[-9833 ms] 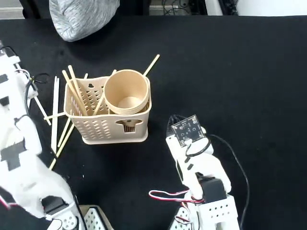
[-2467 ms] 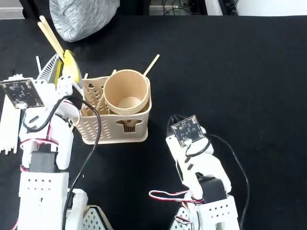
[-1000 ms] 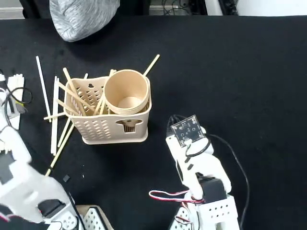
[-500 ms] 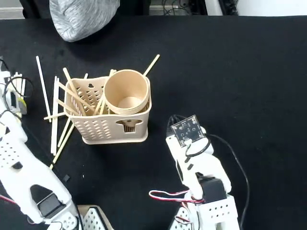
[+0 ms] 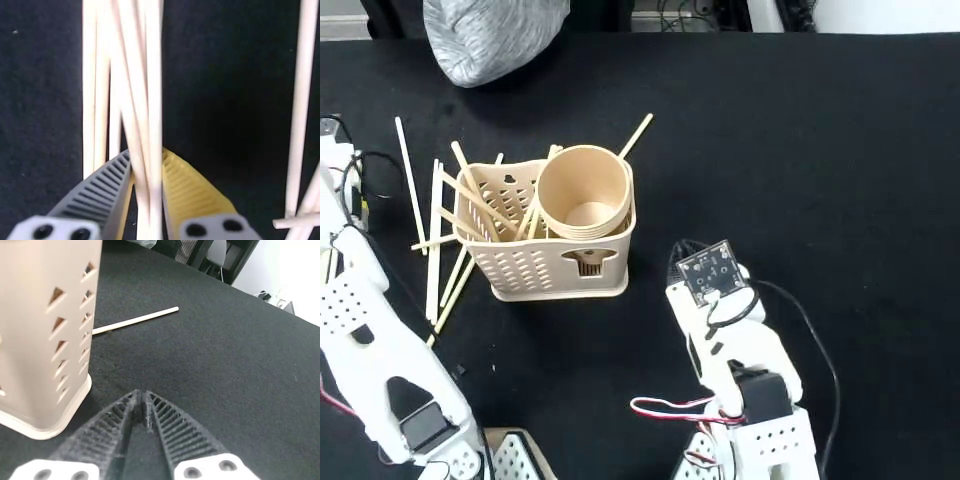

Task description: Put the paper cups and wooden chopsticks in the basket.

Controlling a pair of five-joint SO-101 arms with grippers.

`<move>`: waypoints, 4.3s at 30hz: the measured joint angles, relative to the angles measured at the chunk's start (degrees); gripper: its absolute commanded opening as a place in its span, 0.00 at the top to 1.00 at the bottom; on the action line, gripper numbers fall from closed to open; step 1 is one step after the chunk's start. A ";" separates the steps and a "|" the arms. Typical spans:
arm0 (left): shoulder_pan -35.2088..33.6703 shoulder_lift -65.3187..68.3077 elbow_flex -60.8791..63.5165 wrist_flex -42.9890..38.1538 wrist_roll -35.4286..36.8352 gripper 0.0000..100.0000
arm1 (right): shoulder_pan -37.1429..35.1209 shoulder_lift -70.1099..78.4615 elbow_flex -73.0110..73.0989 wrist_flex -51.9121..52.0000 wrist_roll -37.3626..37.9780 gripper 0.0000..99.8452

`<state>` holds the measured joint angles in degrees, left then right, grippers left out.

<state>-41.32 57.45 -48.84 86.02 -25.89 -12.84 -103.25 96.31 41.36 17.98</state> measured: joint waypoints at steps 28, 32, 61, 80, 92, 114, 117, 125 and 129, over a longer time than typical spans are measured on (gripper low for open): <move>3.08 -10.73 -6.95 13.36 6.42 0.97 | 0.00 0.00 0.00 0.00 0.00 0.98; 3.87 -10.73 -6.95 13.45 8.09 0.97 | 0.00 0.00 0.00 0.00 0.00 0.98; 10.55 -73.58 47.38 -11.60 15.47 0.97 | 0.00 0.00 0.00 0.00 0.00 0.98; 11.08 -117.71 105.49 -62.68 28.84 0.97 | 0.00 0.00 0.00 0.35 0.00 0.98; 15.47 -129.58 117.27 -79.03 34.20 0.97 | 0.00 0.00 0.00 0.35 0.00 0.98; 33.41 -144.44 115.25 -73.14 34.81 0.97 | 0.00 0.00 0.00 0.35 0.00 0.98; 36.66 -144.44 114.29 -70.68 34.81 0.97 | 0.00 0.00 0.00 0.35 0.00 0.98; 38.77 -144.53 114.99 -70.07 34.81 0.97 | 0.00 0.00 0.00 0.35 0.00 0.98; 38.86 -144.44 118.07 -70.07 36.48 0.94 | 0.00 0.00 0.00 0.35 0.00 0.98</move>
<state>-2.46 -86.99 69.23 15.96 10.59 -12.84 -103.25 96.31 41.71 17.98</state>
